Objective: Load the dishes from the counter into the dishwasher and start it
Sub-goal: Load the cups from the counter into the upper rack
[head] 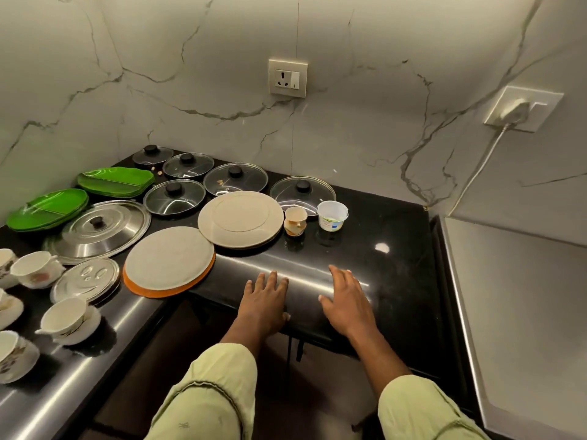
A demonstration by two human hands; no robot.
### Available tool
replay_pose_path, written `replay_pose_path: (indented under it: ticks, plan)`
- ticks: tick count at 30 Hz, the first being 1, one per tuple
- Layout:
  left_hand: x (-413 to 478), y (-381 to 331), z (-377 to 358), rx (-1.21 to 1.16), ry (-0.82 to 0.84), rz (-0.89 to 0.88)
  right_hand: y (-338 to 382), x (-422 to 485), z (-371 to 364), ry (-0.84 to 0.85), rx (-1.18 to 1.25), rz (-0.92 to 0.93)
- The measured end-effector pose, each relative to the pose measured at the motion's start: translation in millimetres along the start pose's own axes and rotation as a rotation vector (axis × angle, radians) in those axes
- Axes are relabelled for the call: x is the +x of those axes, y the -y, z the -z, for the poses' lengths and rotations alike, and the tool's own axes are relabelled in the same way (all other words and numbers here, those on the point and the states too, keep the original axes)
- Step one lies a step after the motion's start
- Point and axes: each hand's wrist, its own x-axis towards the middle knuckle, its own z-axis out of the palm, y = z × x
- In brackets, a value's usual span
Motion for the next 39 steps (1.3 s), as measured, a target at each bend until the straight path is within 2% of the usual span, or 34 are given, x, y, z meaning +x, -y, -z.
replay_pose_path:
  ticks: [4, 8, 14, 20, 27, 39]
  plan:
    - [49, 21, 7, -0.018, 0.135, -0.03, 7, 43, -7, 0.031, -0.007, -0.05]
    - [90, 29, 16, -0.066, 0.348, -0.072, 19, 86, -20, 0.059, 0.059, -0.101]
    - [113, 23, 18, -0.067, 0.474, -0.056, 34, 156, -46, -0.032, 0.369, -0.254]
    - [115, 23, 15, -0.042, 0.497, -0.051, 46, 203, -74, -0.169, 0.614, -0.333]
    - [121, 23, 10, -0.1, 0.515, -0.03, 57, 229, -92, -0.314, 0.609, -0.339]
    - [117, 22, 18, -0.071, 0.489, -0.034, 43, 179, -68, -0.347, 0.694, -0.263]
